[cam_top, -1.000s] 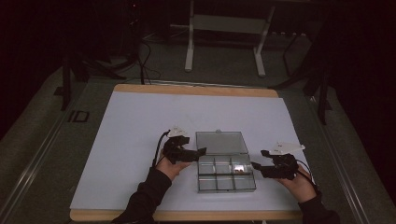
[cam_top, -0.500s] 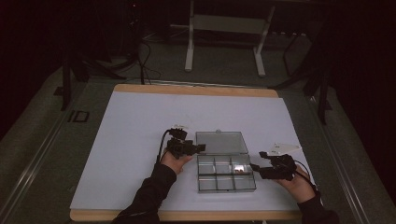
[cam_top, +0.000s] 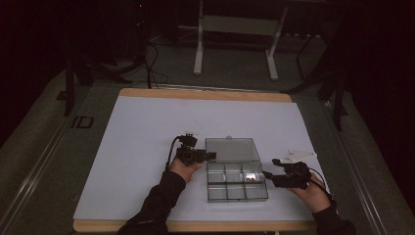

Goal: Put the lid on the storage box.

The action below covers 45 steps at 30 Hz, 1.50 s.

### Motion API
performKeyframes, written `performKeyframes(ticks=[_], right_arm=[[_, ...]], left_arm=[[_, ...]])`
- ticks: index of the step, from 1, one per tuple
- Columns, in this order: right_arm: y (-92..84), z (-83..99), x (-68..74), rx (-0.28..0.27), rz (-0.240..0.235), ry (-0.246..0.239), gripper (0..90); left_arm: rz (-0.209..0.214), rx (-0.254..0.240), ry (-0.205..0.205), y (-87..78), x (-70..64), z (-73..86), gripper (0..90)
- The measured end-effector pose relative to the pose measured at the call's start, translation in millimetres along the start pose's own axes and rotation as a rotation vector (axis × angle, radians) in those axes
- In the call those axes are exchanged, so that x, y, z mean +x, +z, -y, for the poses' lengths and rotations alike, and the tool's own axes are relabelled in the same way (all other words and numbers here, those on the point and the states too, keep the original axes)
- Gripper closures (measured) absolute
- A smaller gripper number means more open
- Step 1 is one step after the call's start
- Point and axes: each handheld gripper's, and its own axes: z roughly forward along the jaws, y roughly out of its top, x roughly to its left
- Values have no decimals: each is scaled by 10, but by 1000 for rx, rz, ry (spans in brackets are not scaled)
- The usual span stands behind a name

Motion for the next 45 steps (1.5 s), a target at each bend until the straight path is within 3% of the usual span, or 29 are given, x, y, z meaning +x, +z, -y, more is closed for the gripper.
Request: performKeyframes(ticks=[6,8,11,18,26,32,39,45], right_arm=[[6,-2,6,4,1,-1,382],[8,-5,10,4,1,-1,385],[15,-6,12,7,2,-5,386],[-2,-43,-23,-14,13,12,396],[42,-144,-136,-62,46,53,408],[154,-241,-254,-89,12,112,425],[230,-309,-305,-98,-5,130,516],[253,-333,-277,-89,-11,99,611]], left_arm=[[47,29,-38,11,63,-24,448],[85,32,-66,19,100,-25,471],[69,16,-24,11,73,-28,477],[17,-49,99,-67,-93,-24,582],[11,-89,158,-108,-147,6,631],[0,-98,198,-166,-187,5,686],[1,-119,241,-205,-224,-25,745],[-4,-121,262,-219,-236,-16,752]])
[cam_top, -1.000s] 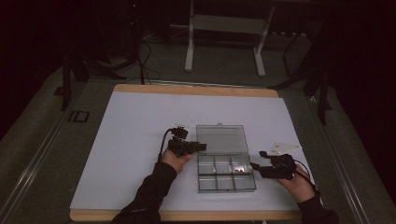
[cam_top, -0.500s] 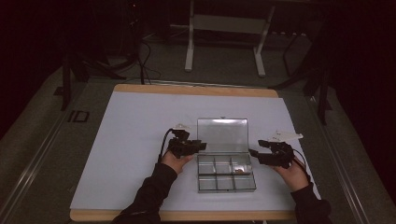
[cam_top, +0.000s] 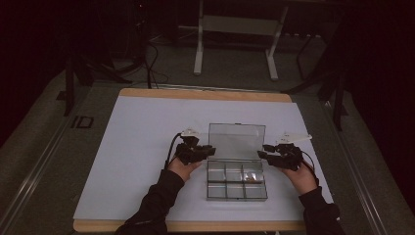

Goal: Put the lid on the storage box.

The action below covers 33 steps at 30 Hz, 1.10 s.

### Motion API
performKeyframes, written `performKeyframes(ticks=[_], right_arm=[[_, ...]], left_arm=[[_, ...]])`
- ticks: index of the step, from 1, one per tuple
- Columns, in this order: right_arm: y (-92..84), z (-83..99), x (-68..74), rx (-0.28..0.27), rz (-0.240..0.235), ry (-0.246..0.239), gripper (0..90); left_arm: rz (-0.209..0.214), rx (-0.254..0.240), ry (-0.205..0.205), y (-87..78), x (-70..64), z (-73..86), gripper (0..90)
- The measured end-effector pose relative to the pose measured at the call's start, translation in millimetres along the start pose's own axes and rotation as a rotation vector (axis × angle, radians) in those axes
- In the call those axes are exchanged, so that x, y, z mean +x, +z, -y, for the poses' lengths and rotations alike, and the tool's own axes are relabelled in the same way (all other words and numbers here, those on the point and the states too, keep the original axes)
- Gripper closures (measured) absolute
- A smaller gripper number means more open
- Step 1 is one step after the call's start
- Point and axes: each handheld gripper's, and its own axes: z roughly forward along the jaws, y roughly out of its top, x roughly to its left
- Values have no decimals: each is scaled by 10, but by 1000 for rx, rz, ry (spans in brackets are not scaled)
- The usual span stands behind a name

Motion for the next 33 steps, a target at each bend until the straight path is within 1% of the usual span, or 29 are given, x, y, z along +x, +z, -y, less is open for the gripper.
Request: performKeyframes(ticks=[3,4,7,9,11,15,18,19,20,26,31,33], right_arm=[[-2,-3,16,3,0,-14,674],[-4,-7,22,4,9,-20,691],[-21,-17,18,8,15,-28,734],[-27,-20,15,9,12,-27,737],[-44,-26,20,7,11,-27,748],[-62,-29,24,4,7,-30,757],[-96,-29,27,-6,-4,-36,779],[-103,-30,22,-6,-6,-35,785],[-109,-29,18,-9,-13,-34,794],[-147,-25,26,-18,-21,-57,824],[-185,-12,43,-14,-20,-79,844],[-193,-9,46,-13,-23,-79,844]], left_arm=[[0,-2,3,-5,-3,6,752],[0,-1,3,-7,-5,3,751],[-3,2,24,-21,-14,-9,752],[-4,-1,32,-29,-20,-11,754],[-8,-10,53,-49,-35,-7,755],[-4,-15,59,-70,-42,-1,755],[-7,-35,76,-136,-65,-3,755],[-4,-39,75,-152,-69,-7,755],[-6,-38,82,-163,-74,-12,767],[-16,-35,112,-209,-123,-7,780],[-19,-49,118,-274,-138,2,795],[-21,-49,124,-290,-139,2,809]])
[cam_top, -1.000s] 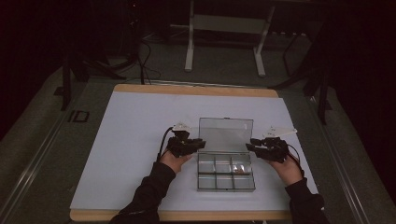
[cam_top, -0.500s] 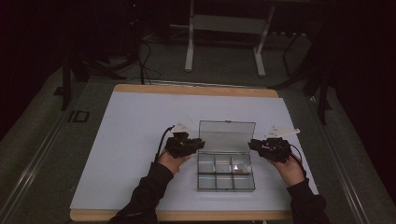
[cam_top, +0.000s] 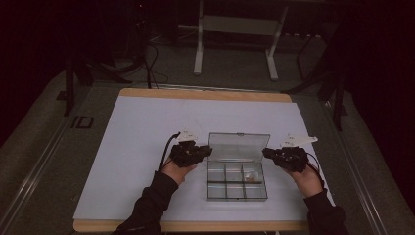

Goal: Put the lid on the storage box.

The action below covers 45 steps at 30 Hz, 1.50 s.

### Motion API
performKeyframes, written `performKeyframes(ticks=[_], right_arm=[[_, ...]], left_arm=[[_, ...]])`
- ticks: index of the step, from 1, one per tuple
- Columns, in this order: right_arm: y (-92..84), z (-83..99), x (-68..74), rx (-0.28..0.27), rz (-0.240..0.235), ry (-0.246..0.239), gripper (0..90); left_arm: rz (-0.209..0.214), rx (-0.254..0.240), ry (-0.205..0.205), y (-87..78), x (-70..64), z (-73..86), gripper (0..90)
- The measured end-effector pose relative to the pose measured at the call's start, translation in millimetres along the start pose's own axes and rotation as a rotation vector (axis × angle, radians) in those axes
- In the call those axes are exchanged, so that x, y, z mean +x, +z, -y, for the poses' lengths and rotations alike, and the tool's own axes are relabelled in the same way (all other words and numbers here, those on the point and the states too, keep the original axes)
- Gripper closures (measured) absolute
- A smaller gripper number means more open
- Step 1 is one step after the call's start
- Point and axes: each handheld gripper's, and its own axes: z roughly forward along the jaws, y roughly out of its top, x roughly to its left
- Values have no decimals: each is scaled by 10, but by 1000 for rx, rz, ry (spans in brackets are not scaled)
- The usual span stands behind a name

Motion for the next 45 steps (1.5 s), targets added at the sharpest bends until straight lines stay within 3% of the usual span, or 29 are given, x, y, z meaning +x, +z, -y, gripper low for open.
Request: performKeyframes(ticks=[16,34,45], right_arm=[[-100,86,76,-27,-25,-50,846],[-184,245,240,5,-29,-122,821],[-219,366,308,22,-49,-147,826]], left_arm=[[-2,13,50,-95,-122,64,808],[-2,55,120,-167,-265,261,795],[11,85,127,-157,-282,385,795]])
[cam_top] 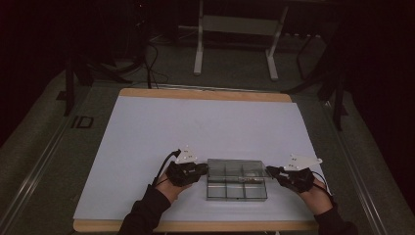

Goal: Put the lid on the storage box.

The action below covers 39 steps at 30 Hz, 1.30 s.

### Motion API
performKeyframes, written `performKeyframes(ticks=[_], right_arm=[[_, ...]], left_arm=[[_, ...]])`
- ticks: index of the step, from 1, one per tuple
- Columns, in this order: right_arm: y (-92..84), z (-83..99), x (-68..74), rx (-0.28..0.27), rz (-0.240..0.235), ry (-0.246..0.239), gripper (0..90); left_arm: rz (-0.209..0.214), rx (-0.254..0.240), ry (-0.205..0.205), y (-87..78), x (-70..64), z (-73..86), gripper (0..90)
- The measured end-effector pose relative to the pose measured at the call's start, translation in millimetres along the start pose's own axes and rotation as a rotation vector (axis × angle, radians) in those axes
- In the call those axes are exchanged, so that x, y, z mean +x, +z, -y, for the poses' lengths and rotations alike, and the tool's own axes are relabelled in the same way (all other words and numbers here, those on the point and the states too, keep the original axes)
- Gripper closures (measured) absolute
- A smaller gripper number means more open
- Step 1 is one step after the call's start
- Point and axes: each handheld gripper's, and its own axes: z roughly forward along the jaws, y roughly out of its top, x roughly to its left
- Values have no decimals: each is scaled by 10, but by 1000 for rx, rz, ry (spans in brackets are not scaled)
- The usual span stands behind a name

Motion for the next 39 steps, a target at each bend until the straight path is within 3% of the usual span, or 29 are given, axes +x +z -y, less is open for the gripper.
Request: performKeyframes(ticks=[11,31,39], right_arm=[[72,111,61,17,-42,18,823],[140,236,-4,46,-47,82,815],[114,246,-40,20,-43,104,779]], left_arm=[[-3,30,12,46,-38,92,792],[-14,56,-43,109,43,217,775],[-16,53,-60,127,76,247,754]])
